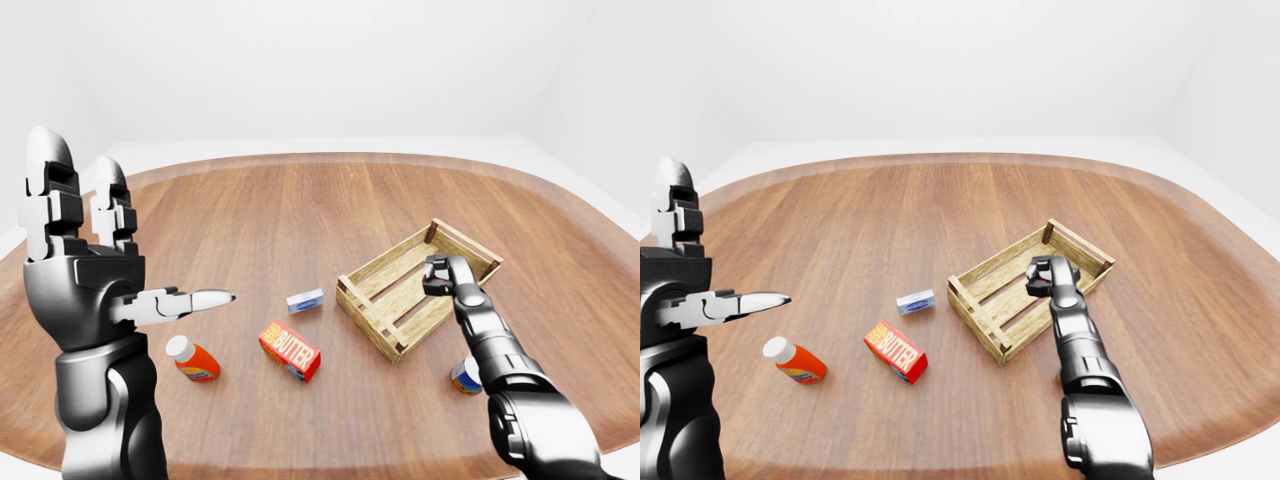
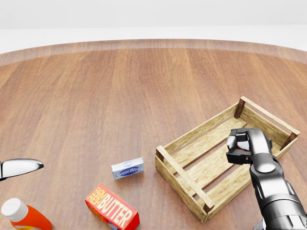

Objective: Pick up the tomato sauce, and put it in the wooden tray.

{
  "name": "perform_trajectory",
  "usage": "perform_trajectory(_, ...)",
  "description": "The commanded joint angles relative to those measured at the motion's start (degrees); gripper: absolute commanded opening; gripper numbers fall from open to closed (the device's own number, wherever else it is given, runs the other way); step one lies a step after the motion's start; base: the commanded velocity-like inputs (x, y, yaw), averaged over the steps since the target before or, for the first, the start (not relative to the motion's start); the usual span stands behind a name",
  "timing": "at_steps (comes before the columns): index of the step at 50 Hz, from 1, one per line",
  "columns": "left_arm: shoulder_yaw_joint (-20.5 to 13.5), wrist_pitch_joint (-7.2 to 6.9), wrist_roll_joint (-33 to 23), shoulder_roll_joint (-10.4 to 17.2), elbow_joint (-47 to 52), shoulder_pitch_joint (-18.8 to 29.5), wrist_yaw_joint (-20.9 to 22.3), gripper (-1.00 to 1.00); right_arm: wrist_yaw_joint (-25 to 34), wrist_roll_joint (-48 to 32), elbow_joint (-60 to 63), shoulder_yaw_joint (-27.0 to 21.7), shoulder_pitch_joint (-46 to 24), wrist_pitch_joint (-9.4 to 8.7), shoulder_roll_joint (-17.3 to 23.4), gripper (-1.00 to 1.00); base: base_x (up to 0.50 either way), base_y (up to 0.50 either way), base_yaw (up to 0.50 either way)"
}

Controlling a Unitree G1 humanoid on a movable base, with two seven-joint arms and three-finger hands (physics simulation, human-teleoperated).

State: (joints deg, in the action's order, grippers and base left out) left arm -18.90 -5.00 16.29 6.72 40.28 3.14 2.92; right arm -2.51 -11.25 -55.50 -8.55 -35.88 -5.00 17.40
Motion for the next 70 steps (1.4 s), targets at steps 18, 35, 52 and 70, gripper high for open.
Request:
perform_trajectory(18, -0.85, 0.0, 1.35, 0.53, 0.46, 0.29, -0.37, 1.0, -5.66, 2.97, -8.27, 2.15, -6.24, 0.0, -1.87, -1.0, 0.0, 0.0, 0.0)
perform_trajectory(35, -1.17, 0.0, 1.67, 0.59, 0.7, 0.12, -0.33, 1.0, -9.93, -2.32, -12.61, 4.54, -7.22, 0.0, -4.12, -1.0, 0.0, 0.0, 0.0)
perform_trajectory(52, -1.48, 0.0, 2.07, 0.79, 0.87, 0.49, -0.57, 1.0, -12.92, -7.01, -15.39, 5.3, -8.34, 0.0, -5.63, -1.0, 0.0, 0.0, 0.0)
perform_trajectory(70, -2.07, 0.0, 2.84, 1.02, 1.49, 0.64, -0.86, 1.0, -15.58, -9.33, -16.76, 5.33, -8.35, 0.0, -6.27, -1.0, 0.0, 0.0, 0.0)
